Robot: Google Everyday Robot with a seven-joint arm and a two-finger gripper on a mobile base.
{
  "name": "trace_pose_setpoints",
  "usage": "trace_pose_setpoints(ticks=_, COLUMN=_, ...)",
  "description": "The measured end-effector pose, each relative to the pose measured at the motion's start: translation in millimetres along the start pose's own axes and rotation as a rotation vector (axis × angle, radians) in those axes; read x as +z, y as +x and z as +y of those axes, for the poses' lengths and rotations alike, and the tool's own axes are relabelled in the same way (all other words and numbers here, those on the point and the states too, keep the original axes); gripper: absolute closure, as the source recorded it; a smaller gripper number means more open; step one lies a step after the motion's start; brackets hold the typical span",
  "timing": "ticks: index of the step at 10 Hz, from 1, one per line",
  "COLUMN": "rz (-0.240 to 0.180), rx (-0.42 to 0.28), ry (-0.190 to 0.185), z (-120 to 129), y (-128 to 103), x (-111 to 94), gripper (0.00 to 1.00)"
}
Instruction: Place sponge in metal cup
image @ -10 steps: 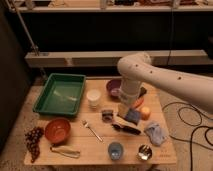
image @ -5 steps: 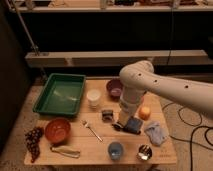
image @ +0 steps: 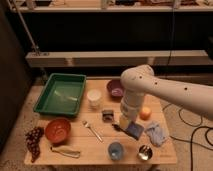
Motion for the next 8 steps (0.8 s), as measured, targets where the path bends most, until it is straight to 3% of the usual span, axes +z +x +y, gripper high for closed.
trace_pose_setpoints(ticks=2, rz=-0.027, rx=0.065, ry=0.035, z=-7.2, y=-39.0, x=14.1, gripper=1.0)
trace_pose_setpoints(ticks=5, rz=-0.08, rx=0.136, ry=0.054, z=5.2, y=-82.5, x=22.2, gripper=1.0)
trace_pose_setpoints(ticks=8, rz=-0.104, rx=0.19, ry=0.078, z=11.7, y=-99.8, x=53.6, gripper=1.0)
